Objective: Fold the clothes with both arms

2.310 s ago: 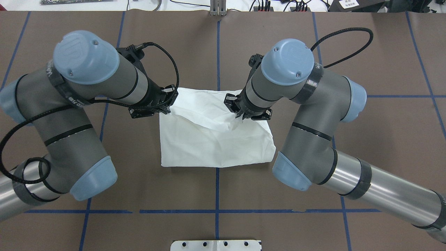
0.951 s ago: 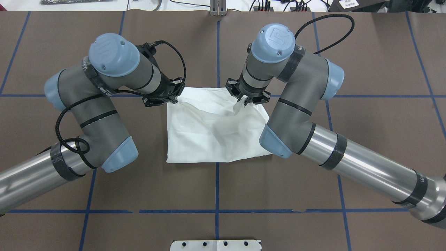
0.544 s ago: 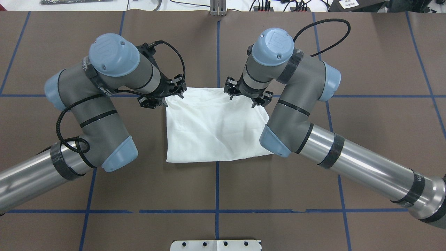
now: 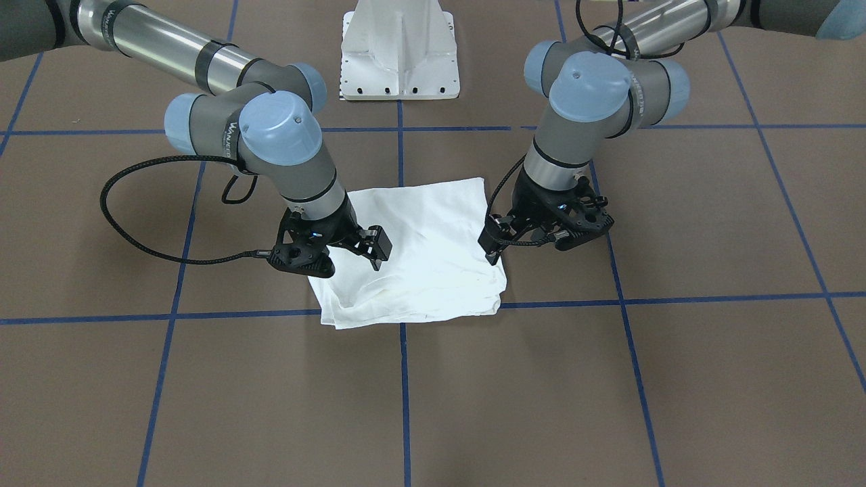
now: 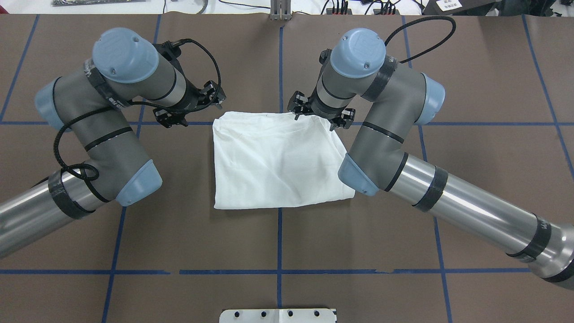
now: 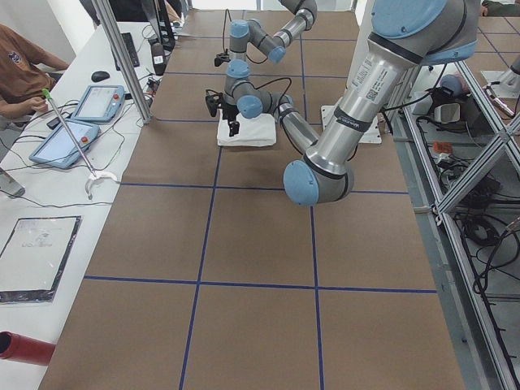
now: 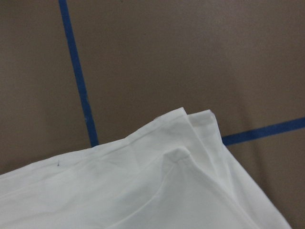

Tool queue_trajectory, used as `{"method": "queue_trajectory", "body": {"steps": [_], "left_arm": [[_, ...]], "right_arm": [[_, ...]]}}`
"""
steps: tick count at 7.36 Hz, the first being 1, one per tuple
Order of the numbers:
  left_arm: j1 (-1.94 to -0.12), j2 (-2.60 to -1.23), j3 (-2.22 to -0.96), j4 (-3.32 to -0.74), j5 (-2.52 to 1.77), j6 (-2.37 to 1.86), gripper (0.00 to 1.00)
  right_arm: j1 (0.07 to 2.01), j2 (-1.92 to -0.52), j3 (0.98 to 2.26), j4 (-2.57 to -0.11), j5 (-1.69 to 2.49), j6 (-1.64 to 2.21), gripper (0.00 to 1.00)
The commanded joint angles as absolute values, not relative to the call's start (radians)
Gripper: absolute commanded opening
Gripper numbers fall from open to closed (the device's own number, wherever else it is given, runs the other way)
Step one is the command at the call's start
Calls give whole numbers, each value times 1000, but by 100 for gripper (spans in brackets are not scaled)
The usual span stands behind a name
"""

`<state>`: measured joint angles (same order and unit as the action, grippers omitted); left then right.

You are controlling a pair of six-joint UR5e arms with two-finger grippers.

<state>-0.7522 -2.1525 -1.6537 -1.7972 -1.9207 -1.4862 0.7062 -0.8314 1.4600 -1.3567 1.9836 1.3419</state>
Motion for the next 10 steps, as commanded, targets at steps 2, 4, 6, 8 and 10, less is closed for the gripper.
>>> {"method": "queue_trajectory", "body": {"steps": [2,4,6,8,10], "left_arm": [[-907,-2009,-1709,-1804,-2015,-1152,99],[-1042,-1900,-1729,-1804,-2060,-886,99],[-1152,-1794,-1729,-1809,-2126,-658,99],[-1244,-1709,-1729,-1809,-2181,-473,99],[-1352,-1631,-1727,-1809,-2209,-250,99]], "right_arm": [[895,-926,1465,-1434,2041,887,100],[1041,-1067,1517,-1442,2152,638,100],[1164,-1237,1584,-1443,2236,438,100],[1288,-1336,1600,-1450,2319,303,100],[1372,-1437,1647,-1486,2380,160,100]]}}
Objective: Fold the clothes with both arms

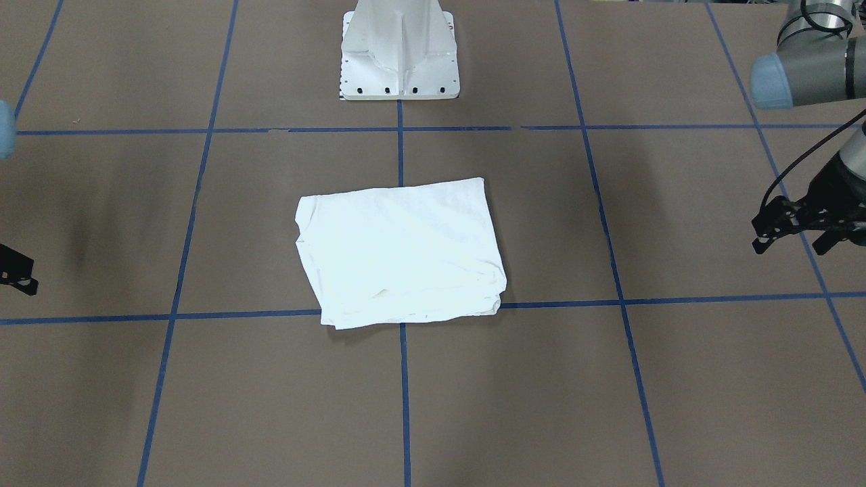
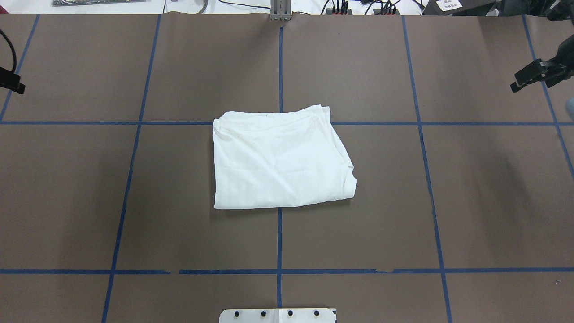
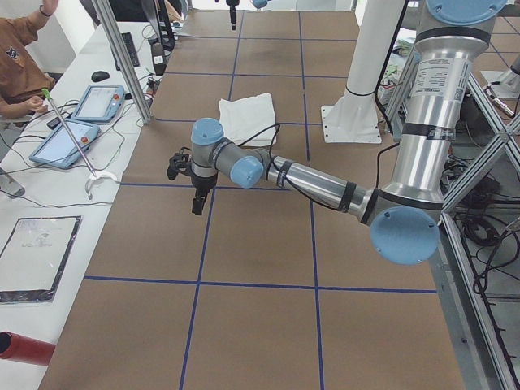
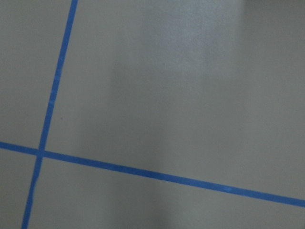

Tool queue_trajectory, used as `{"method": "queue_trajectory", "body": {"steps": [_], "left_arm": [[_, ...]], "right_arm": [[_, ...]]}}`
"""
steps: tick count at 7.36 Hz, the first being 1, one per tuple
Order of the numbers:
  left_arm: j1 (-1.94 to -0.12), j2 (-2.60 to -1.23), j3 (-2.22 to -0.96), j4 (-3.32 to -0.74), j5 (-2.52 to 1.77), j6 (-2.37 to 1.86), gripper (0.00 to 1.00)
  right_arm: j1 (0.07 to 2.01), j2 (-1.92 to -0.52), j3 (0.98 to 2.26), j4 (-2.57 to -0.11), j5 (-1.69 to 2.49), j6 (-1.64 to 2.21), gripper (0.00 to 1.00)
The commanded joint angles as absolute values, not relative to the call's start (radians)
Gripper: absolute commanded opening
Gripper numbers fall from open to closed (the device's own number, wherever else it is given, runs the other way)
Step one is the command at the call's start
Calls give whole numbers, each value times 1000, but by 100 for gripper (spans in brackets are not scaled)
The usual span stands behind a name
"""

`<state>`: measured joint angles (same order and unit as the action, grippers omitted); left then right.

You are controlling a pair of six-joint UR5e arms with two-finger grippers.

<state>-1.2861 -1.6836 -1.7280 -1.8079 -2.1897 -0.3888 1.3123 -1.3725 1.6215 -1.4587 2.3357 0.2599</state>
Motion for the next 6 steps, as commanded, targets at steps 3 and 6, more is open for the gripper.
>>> {"method": "queue_trajectory", "body": {"steps": [3,6], "left_arm": [[-1485,-1501,-1730,-1816,-2267,-78,99],[-1489,-1485,-1680,-1997,-2261,-91,99]], "right_arm": [[1483,-1598,1658,-1514,2382,-61,100],[1566,-1632,1631,-1485,2379,-69,100]]}}
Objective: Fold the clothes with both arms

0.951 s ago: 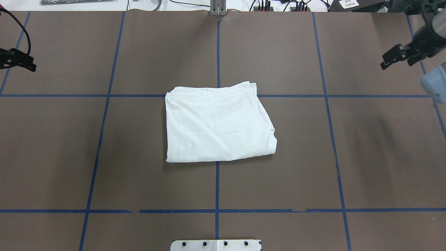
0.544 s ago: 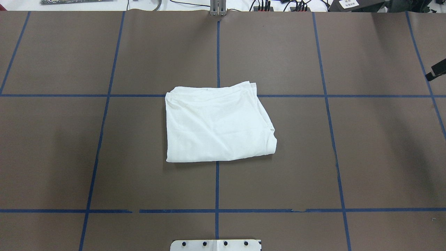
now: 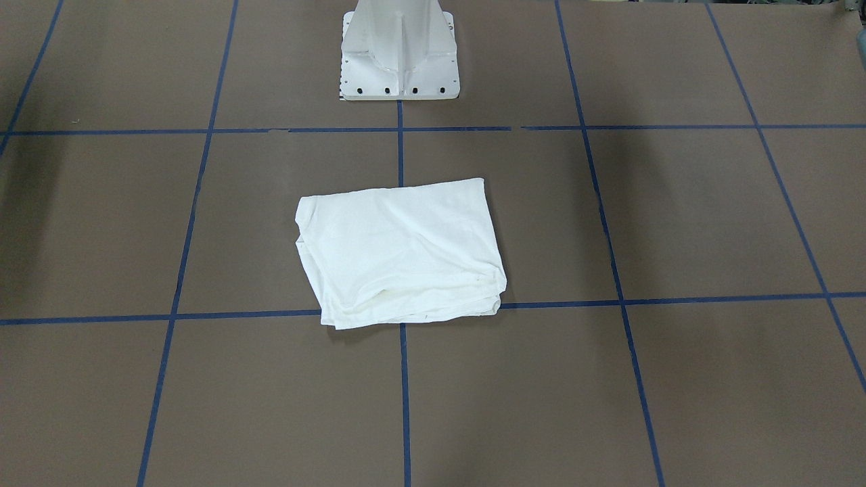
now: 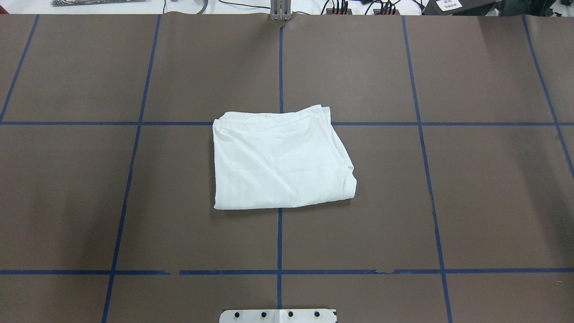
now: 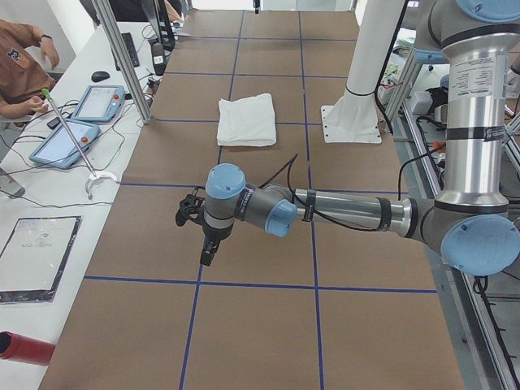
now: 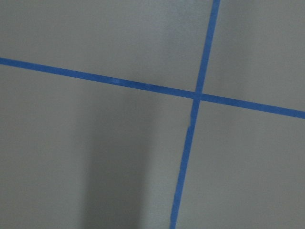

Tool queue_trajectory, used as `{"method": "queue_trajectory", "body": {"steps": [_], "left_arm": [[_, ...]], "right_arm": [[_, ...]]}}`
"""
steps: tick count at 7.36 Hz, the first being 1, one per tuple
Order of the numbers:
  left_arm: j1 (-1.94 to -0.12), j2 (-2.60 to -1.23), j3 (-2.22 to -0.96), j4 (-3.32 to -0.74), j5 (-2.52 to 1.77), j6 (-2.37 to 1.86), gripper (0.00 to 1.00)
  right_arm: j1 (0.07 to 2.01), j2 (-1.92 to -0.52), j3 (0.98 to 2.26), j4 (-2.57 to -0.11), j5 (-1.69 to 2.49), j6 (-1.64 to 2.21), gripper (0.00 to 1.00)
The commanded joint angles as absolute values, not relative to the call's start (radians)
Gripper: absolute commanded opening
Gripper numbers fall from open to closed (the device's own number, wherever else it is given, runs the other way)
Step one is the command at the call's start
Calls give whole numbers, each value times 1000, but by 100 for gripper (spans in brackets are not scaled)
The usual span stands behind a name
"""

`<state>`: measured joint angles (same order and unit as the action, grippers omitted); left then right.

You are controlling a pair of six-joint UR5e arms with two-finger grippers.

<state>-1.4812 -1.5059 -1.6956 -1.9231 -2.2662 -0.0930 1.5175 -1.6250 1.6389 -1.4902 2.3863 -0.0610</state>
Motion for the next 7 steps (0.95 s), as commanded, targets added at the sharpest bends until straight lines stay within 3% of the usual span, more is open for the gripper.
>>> {"method": "queue_trajectory", "body": {"steps": [1,4,7], "left_arm": [[-1488,-1468,-1633,-2008,-2263,-87,99],[-1488,-1462,-1598,-1941,-2269,-89,99],[-1488,-1483,-1647,-1765,-2264,-86,99]], "right_arm": [[1592,-1650,1637,-1483,2370,-63,100],[1592,-1640,1647,-1598,2385,-51,100],[1592,-1638,1681,-1643,2375,-51,100]]}}
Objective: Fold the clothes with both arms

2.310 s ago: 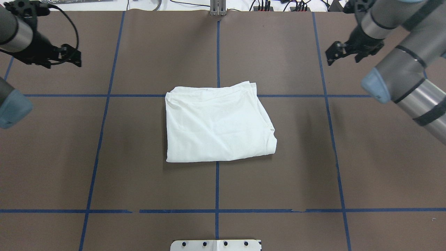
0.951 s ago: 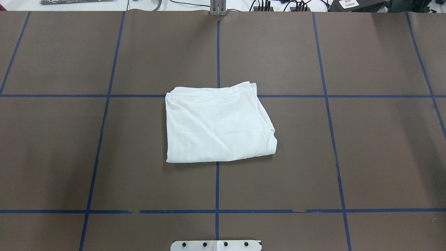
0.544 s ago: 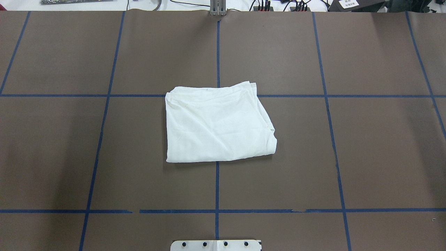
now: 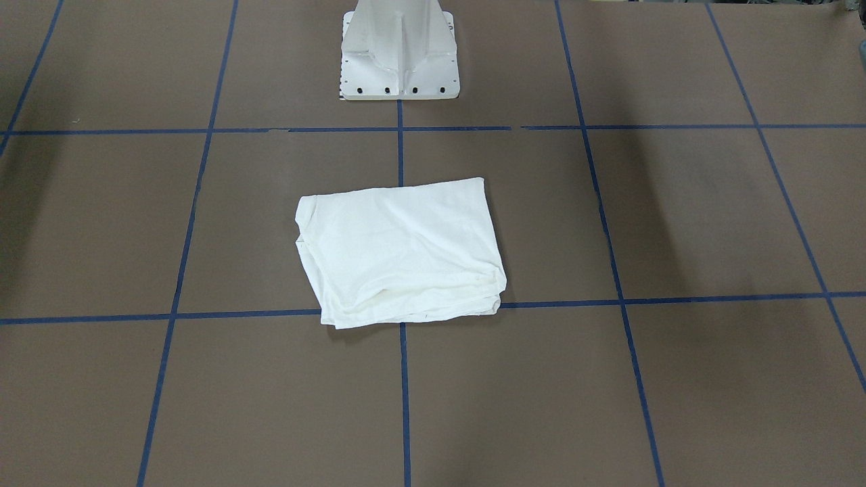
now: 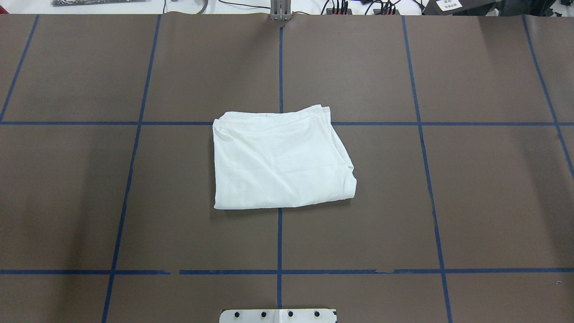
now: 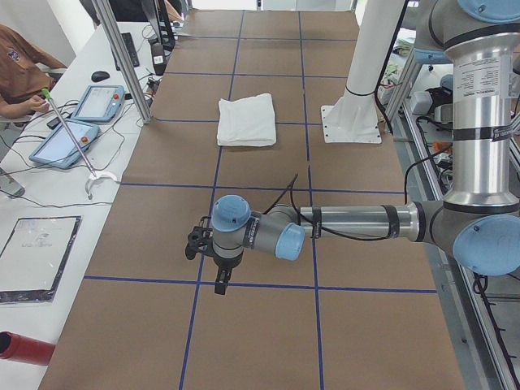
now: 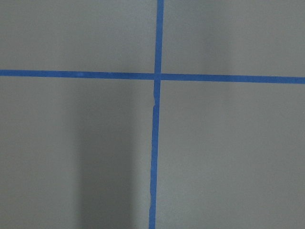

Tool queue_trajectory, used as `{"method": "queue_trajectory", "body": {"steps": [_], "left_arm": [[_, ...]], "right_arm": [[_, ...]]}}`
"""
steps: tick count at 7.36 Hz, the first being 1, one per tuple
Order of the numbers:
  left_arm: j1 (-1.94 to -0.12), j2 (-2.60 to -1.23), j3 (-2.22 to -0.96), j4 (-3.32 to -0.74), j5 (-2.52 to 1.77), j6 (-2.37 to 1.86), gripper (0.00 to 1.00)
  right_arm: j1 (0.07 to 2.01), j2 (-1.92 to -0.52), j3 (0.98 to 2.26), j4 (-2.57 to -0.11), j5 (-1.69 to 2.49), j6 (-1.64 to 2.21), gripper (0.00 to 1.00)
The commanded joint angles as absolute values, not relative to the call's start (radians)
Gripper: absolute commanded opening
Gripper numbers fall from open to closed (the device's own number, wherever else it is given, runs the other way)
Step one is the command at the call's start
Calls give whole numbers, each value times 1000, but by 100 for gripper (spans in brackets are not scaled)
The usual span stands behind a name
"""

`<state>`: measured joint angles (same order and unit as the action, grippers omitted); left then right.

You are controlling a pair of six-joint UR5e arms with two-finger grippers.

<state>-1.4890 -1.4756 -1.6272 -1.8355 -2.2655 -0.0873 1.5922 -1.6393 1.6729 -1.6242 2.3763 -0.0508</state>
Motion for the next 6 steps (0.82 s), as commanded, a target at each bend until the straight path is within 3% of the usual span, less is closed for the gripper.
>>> {"method": "queue_trajectory", "body": {"steps": [1,6], "left_arm": [[-1489,-1480,-1687,-1706,-2266,-43,99],[-1497,-1483,-1697,-1635,-2272,52,99]], "right_arm": [[1594,-1638,1686,-1670,2379,-51,100],[1595,-1651,1687,-1672,2385,-51,100]]}}
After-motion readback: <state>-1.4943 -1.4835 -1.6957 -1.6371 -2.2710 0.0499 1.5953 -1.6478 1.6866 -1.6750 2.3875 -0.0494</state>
